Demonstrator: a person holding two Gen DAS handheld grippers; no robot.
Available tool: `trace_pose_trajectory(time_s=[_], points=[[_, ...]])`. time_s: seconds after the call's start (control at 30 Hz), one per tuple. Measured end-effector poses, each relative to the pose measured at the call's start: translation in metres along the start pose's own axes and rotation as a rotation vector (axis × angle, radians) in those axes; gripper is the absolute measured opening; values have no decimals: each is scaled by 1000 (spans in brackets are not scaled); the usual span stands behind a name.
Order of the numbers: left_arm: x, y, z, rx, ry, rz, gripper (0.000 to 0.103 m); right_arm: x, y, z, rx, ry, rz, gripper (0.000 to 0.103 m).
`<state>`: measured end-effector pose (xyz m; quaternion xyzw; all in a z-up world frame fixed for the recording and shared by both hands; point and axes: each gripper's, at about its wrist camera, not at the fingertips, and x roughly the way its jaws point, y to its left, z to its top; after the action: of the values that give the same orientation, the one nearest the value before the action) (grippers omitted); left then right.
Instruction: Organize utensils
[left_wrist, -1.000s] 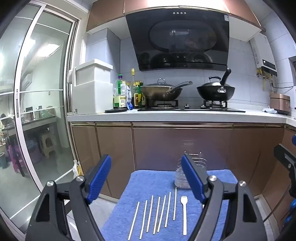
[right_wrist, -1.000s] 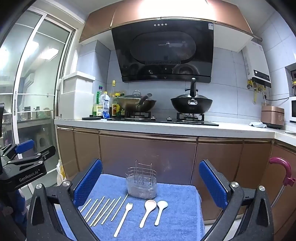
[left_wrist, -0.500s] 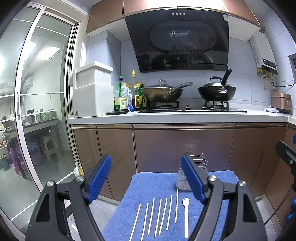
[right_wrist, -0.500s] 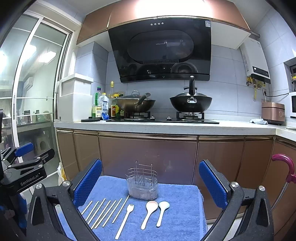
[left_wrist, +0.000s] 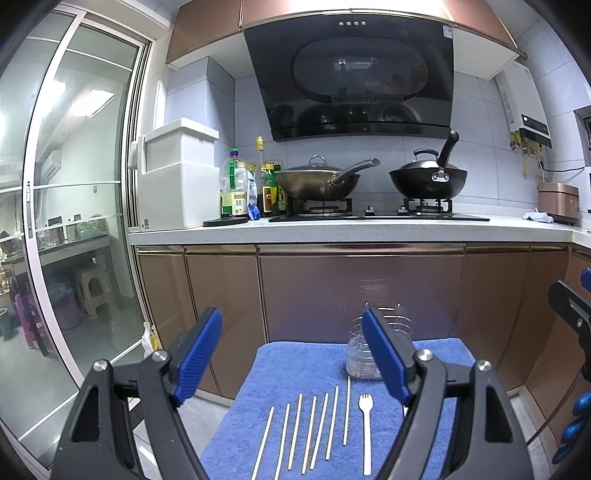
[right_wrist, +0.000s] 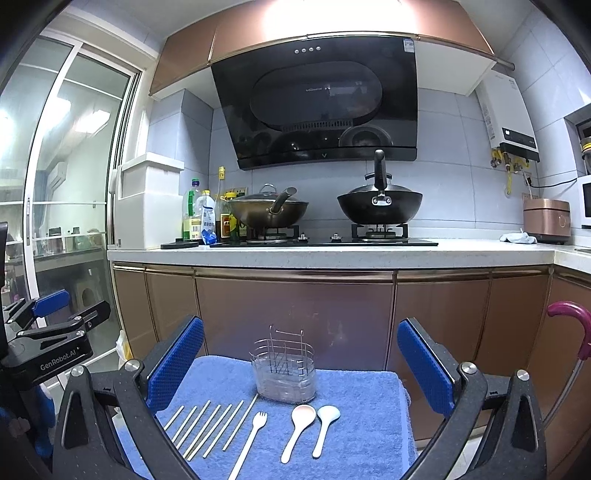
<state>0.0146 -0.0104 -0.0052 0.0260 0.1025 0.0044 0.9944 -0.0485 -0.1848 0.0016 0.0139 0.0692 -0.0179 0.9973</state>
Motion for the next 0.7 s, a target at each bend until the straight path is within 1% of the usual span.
trace_pose_trajectory(time_s=[0.33,0.6,0.7], points=[[9,-1,3,19,5,-6,77,9,0,0,-7,21,-6,103],[14,2,6,8,4,-22,77,12,-1,1,-27,30,-18,103],[15,3,7,2,-4,-15,77,14,-2,3,-35,27,-16,103]])
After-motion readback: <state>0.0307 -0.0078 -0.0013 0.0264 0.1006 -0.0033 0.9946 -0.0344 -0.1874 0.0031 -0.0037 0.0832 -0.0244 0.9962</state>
